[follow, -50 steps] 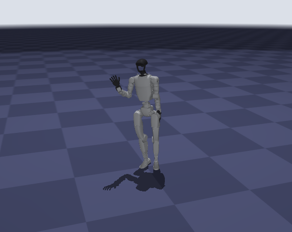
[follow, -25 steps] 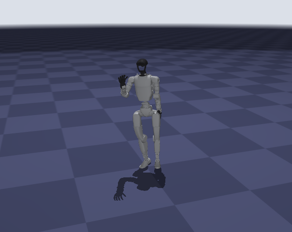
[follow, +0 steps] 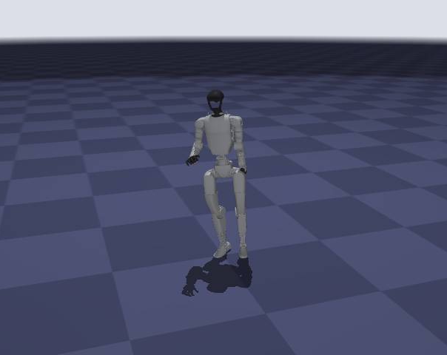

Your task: Upper body actions

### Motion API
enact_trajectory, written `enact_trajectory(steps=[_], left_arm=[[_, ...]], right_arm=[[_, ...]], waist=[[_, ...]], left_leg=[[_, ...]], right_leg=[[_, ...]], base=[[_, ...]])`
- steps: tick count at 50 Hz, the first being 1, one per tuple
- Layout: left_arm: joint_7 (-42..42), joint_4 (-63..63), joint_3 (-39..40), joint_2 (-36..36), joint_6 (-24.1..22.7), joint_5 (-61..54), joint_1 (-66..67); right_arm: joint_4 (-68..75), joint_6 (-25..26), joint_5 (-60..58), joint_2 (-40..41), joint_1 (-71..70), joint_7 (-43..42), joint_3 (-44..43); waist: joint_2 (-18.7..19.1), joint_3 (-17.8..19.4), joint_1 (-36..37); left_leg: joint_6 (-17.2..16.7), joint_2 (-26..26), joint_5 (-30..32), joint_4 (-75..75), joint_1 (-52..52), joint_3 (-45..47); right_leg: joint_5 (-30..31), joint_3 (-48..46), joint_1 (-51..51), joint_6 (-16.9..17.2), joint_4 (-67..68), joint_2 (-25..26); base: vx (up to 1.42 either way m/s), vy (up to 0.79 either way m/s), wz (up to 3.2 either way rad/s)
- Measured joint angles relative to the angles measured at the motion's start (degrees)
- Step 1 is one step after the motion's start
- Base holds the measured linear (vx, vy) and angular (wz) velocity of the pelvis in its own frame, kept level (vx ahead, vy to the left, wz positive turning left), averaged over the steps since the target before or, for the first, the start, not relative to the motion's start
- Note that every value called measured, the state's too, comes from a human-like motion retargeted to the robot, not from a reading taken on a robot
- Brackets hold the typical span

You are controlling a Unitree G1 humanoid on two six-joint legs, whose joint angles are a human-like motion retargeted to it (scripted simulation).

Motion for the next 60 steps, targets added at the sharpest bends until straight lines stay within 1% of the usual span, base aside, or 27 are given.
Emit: enact_trajectory(steps=[3,5,7,10,12,15,17,20,21,22,25,27,28,31,35,40,43,45,47,50,52,53,54,55,56,58,60], left_arm=[[-0.56,0.02,-1.5,-0.1,0.47,0.38,-0.12],[-0.65,0.05,-2.53,-0.18,0.6,1.0,-0.2],[-0.41,-0.05,-3.62,-0.35,0.59,1.73,-0.27],[-0.12,-0.46,-5.63,-0.61,1.03,3.45,-0.44],[0.47,-0.72,-7.0,-0.77,1.58,4.54,-0.87],[1.81,-0.9,-8.34,-0.76,1.96,5.38,-1.72],[5.39,-1.31,-8.2,-0.73,0.15,4.42,-1.67],[17.23,-5.96,-5.99,-1.67,-6.43,1.61,0.17],[20.73,-10.06,-5.29,-2.08,-8.3,0.25,1.09],[23.59,-14.62,-4.68,-2.34,-10.15,-0.97,1.97],[27.08,-32.91,-3.73,-1.51,-15.37,-2.36,3.9],[30.52,-46.51,-3.69,0.66,-17.44,-0.48,3.14],[33.2,-53.28,-4.27,2.51,-17.55,0.78,2.04],[41.86,-71.2,-4.75,10.53,-15.35,7.03,-4.72],[46.21,-87.59,-2.93,22.89,-12.46,15.59,-18.8],[48.41,-99.49,-3.23,34.25,-9.32,22.95,-36.6],[50.17,-102.27,-3.18,38.59,-8.68,26.16,-45.55],[47.9,-99.99,-3.39,39.84,-7.88,25.7,-51.43],[41.69,-93.62,-4.03,39.79,-4.08,23.31,-56.79],[29.87,-81.5,-6.06,38.14,6.73,18.62,-63.05],[21.8,-78.23,-6.84,38.45,13.93,14.52,-63.44],[19.34,-78.81,-6.96,38.99,16.16,13.13,-62.47],[19.09,-80.32,-6.91,39.54,15.95,12.81,-61.13],[19.94,-82.29,-6.78,40.09,14.52,13.04,-59.61],[23.69,-85.49,-5.99,40.51,11.46,14.16,-57.15],[32.13,-92.06,-4.07,40.86,3.9,18.8,-51.89],[41.73,-98.66,-1.81,40.71,-5.45,26.84,-45.6]], right_arm=[[17.31,2.76,-10.14,2.71,0.89,6.6,-0.88],[30.93,6.97,-15.55,4.19,-0.24,10.97,-1.37],[45.92,14.65,-19.3,5.23,-2.61,14.41,-1.74],[65.19,30.07,-22.68,5.78,-5.99,20.47,-1.35],[73.88,39.63,-21.54,6.22,-7.26,26.27,-1.73],[77.97,45.39,-13.11,6.44,-6.54,36.53,-4.72],[76.87,45.02,-2.57,6.9,-4.81,40.69,-10.05],[74.73,42.0,11.51,7.98,-2.99,43.93,-17.59],[74.25,41.21,13.58,7.9,-2.88,43.64,-18.58],[73.85,40.57,15.04,7.73,-2.83,43.19,-19.28],[73.13,39.47,14.09,6.56,-3.02,41.69,-18.69],[72.86,38.79,11.29,5.64,-3.08,41.5,-17.12],[72.76,38.46,9.6,5.28,-3.04,41.53,-16.59],[72.33,37.78,4.69,4.79,-2.61,42.17,-15.69],[72.01,37.61,0.77,5.38,-2.56,43.58,-15.09],[71.1,38.28,-5.24,6.25,-3.81,46.23,-12.08],[70.4,37.76,-10.31,5.86,-4.2,45.52,-9.1],[70.22,37.03,-12.33,5.44,-4.26,44.26,-8.19],[70.92,36.73,-12.17,4.96,-4.37,43.12,-8.35],[72.4,37.24,-10.17,4.16,-4.31,43.81,-9.71],[72.94,37.77,-8.65,3.74,-4.2,45.05,-11.33],[73.02,37.98,-7.88,3.59,-4.21,45.43,-12.05],[72.95,38.11,-7.11,3.56,-4.13,45.56,-12.75],[72.8,38.2,-6.32,3.6,-4.01,45.55,-13.45],[72.77,38.24,-5.29,3.63,-4.04,45.25,-14.17],[72.91,38.23,-3.12,3.8,-3.97,44.51,-15.63],[73.09,38.25,-1.23,4.02,-3.69,44.26,-17.38]], waist=[[0.46,0.47,0.58],[1.0,0.38,1.07],[1.59,0.23,1.34],[2.3,0.38,1.69],[2.64,0.84,2.26],[2.66,1.7,3.45],[2.23,1.71,4.41],[2.01,1.72,4.22],[2.01,1.94,3.4],[2.08,2.19,2.54],[2.78,3.11,-0.29],[2.74,3.08,2.3],[2.72,2.98,3.03],[2.51,2.03,4.28],[2.0,0.18,4.85],[2.27,-1.83,2.24],[3.58,-3.44,1.75],[4.57,-4.46,0.99],[5.27,-5.45,0.99],[5.83,-6.89,2.29],[6.04,-7.34,3.26],[6.17,-7.33,3.52],[6.21,-7.1,3.55],[6.21,-6.76,3.46],[6.2,-6.28,3.32],[5.88,-5.22,3.34],[5.32,-4.28,4.01]], left_leg=[[-0.09,0.44,-0.13,0.03,0.18,1.56],[0.04,0.73,-0.15,-0.11,0.09,2.94],[0.21,0.96,-0.16,-0.23,-0.06,4.21],[0.36,1.15,-0.17,-0.51,0.13,5.6],[0.52,1.08,-0.2,-0.74,0.52,6.17],[0.6,0.97,-0.19,-0.85,1.01,6.66],[0.46,0.78,-0.27,-0.73,1.0,7.35],[0.8,0.2,-0.21,-0.96,1.25,7.12],[0.87,0.03,-0.13,-0.98,1.32,6.66],[0.92,-0.07,-0.05,-0.97,1.39,6.16],[1.01,0.01,0.23,-0.83,1.49,4.12],[0.86,0.44,-0.1,-0.9,1.87,6.73],[0.83,0.51,-0.15,-0.85,1.91,7.16],[0.78,0.46,-0.01,-0.74,1.64,6.91],[0.8,0.11,0.33,-0.59,0.69,5.61],[0.82,-0.01,0.63,-0.51,-0.31,4.01],[0.72,0.8,0.35,-0.56,-0.84,5.41],[0.7,1.05,0.3,-0.63,-1.25,5.6],[0.65,1.19,0.23,-0.69,-1.58,5.93],[0.55,1.36,0.03,-0.78,-1.78,6.93],[0.5,1.43,-0.13,-0.78,-1.8,7.59],[0.49,1.47,-0.21,-0.77,-1.77,7.88],[0.49,1.45,-0.25,-0.81,-1.64,8.01],[0.51,1.4,-0.27,-0.86,-1.46,8.07],[0.54,1.29,-0.29,-0.86,-1.32,7.97],[0.6,0.98,-0.29,-0.93,-0.82,7.83],[0.6,0.68,-0.26,-1.05,-0.31,7.78]], right_leg=[[0.41,1.62,-0.52,-0.14,0.16,0.14],[0.74,3.03,-1.16,-0.26,0.24,0.45],[1.1,4.33,-1.81,-0.34,0.31,0.75],[1.48,5.75,-2.4,-0.42,0.46,1.0],[1.63,6.31,-2.51,-0.49,0.59,1.12],[1.77,6.81,-2.44,-0.48,0.82,0.96],[1.53,7.39,-2.08,-1.06,0.48,1.33],[1.63,7.02,-2.49,-1.75,0.75,1.65],[1.67,6.52,-2.38,-1.91,0.69,1.68],[1.72,6.02,-2.23,-1.89,0.64,1.59],[2.12,4.19,-1.75,-0.77,0.65,0.52],[1.92,6.83,-1.77,-0.81,0.83,0.88],[1.93,7.26,-1.77,-0.83,0.84,0.93],[1.9,7.0,-1.74,-0.83,0.79,0.77],[1.69,5.61,-1.79,-1.15,0.43,0.85],[1.46,3.88,-1.99,-1.73,-0.06,1.53],[1.42,5.38,-2.86,-1.43,0.12,1.94],[1.48,5.58,-3.51,-1.45,0.15,2.18],[1.46,5.93,-4.0,-1.45,0.17,2.31],[1.32,6.96,-4.46,-1.37,0.29,2.38],[1.23,7.64,-4.61,-1.29,0.38,2.33],[1.21,7.95,-4.68,-1.22,0.44,2.3],[1.21,8.09,-4.68,-1.17,0.51,2.24],[1.21,8.15,-4.63,-1.15,0.57,2.18],[1.26,8.06,-4.5,-1.13,0.54,2.09],[1.3,7.93,-3.98,-1.08,0.43,1.84],[1.25,7.89,-3.44,-0.96,0.38,1.5]], base=[[-0.02,0.04,-0.47],[0.0,0.04,-0.6],[0.0,0.04,-0.58],[0.0,0.04,-0.42],[-0.02,0.05,-0.27],[0.0,0.05,-0.18],[0.04,0.04,-0.23],[0.05,0.02,0.08],[0.01,0.04,0.38],[-0.02,0.05,0.43],[-0.06,0.04,0.34],[-0.08,0.03,-0.73],[-0.06,0.0,-0.47],[0.0,0.0,0.0],[-0.03,-0.07,0.31],[0.02,-0.02,0.24],[0.06,0.07,-0.36],[0.05,0.1,-0.12],[0.04,0.09,-0.15],[0.04,0.04,-0.27],[0.07,0.04,-0.27],[0.07,0.04,-0.22],[0.06,0.04,-0.15],[0.0,0.0,0.0],[0.0,0.0,0.0],[0.0,0.0,0.0],[0.0,0.0,0.0]])
